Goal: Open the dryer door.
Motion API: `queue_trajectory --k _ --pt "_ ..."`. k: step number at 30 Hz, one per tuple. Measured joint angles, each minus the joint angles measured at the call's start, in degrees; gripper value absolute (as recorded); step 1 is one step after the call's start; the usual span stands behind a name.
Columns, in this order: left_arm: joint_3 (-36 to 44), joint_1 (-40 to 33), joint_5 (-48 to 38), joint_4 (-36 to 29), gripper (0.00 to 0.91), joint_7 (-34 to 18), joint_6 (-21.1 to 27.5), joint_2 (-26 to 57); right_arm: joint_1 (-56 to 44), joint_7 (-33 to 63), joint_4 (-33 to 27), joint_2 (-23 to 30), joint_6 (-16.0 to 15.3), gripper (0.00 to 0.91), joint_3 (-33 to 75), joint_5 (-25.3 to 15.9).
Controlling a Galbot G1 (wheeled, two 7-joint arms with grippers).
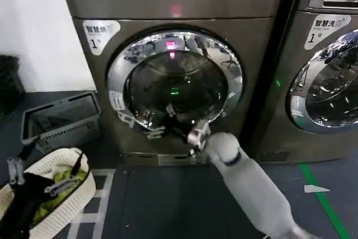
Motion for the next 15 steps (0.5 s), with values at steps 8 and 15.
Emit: queue_trajectory --k 8,15 --pt "-0.1 -0.2 0.0 -0.3 0.907 0.1 0.1 0.1 3.4 -0.1 -7.6 3.4 1.0 0.907 -1.9 -2.2" --pt "-0.1 -0.3 0.2 0.1 0.907 0.1 0.2 0.1 5.8 0.2 -12.9 7.0 1.2 0.907 -2.7 -4.4"
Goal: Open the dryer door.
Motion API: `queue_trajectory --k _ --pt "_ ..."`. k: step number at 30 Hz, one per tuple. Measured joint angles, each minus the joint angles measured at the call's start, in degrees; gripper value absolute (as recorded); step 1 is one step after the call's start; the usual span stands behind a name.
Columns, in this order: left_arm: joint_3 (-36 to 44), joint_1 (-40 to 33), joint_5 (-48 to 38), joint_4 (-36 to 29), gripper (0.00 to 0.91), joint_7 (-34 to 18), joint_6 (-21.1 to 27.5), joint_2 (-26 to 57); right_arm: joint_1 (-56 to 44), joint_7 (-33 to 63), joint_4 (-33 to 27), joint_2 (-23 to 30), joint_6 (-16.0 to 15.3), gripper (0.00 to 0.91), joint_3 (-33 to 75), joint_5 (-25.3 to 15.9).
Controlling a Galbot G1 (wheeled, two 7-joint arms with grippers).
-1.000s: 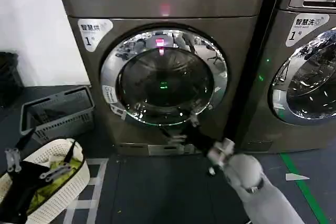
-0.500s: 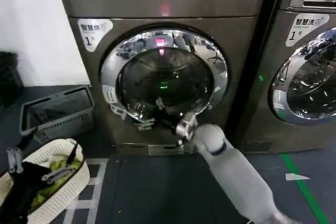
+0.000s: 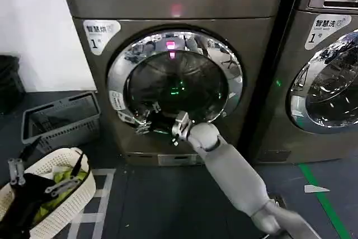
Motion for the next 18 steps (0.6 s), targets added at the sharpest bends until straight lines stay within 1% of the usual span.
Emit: queue_trajectory --k 3,8,18 --pt "0.1 0.0 0.3 -0.1 0.907 0.0 0.0 0.0 0.1 0.4 -1.4 1.5 1.3 0.907 -0.6 -1.4" --pt "0.1 0.1 0.8 -0.5 0.907 0.0 -0.2 0.1 0.6 0.9 -3.3 3.4 1.4 0.907 -0.6 -2.0" --pt "0.5 0.0 0.9 -0.2 0.907 0.0 -0.4 0.4 2.3 0.8 -6.4 6.0 2.1 0.907 -0.4 -1.7"
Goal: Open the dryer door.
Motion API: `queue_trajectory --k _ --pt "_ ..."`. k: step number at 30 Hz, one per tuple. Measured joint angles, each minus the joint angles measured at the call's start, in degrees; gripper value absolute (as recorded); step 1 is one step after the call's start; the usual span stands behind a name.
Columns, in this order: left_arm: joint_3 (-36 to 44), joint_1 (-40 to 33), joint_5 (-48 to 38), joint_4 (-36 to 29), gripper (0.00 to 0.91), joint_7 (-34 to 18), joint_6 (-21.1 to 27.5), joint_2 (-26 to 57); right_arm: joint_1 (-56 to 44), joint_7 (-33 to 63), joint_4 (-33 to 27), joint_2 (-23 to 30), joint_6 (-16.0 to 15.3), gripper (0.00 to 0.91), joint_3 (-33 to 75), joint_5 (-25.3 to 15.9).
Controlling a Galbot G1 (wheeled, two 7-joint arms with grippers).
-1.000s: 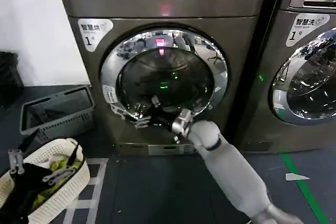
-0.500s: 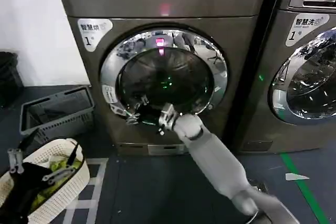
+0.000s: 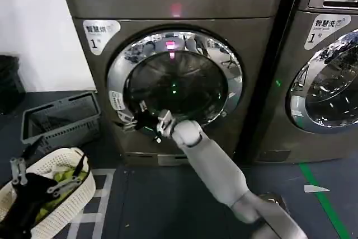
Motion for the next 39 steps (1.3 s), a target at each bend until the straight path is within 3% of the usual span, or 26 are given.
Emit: queue_trajectory --k 10,23,39 --pt "0.7 -0.1 0.9 0.6 0.907 0.0 -0.4 0.2 -1.2 -4.1 2.3 0.0 -2.3 0.907 -0.9 2.2" --pt "-1.0 -2.1 -1.2 3.4 0.907 0.5 0.4 1.8 -4.2 -16.5 11.1 -7.6 -6.0 0.907 -1.4 8.8" --pt "-2.3 -6.6 -6.4 6.8 0.907 2.9 4.1 4.2 -9.8 -28.6 24.1 -18.1 -5.8 0.907 1.8 13.0"
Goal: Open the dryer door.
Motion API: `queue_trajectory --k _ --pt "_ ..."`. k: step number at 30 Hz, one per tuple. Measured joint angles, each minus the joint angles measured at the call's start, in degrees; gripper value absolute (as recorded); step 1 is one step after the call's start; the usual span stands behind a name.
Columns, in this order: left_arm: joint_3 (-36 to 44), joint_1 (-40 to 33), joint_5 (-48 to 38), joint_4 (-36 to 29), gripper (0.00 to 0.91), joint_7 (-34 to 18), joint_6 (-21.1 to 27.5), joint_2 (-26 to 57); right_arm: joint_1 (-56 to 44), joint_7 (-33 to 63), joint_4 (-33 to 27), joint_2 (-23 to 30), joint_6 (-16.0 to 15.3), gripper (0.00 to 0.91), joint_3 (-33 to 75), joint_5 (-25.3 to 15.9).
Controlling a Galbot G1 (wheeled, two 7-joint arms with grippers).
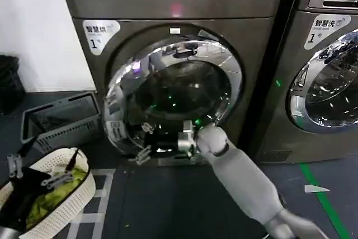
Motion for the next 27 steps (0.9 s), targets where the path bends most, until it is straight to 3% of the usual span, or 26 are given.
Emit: queue_trajectory --k 9,13,27 --pt "1.0 -2.4 0.4 2.5 0.907 0.0 3.6 2.2 -2.7 -8.1 4.5 -5.0 -0.1 0.907 0.7 2.9" --pt "2.4 -3.5 2.0 2.5 0.907 0.0 8.0 3.2 -3.6 -11.4 6.2 -7.8 -0.1 0.907 1.1 3.4" --pt "7.1 -8.6 -12.4 10.6 0.907 16.0 8.6 12.0 -9.5 -21.2 13.4 -18.0 1.4 0.907 6.9 6.4"
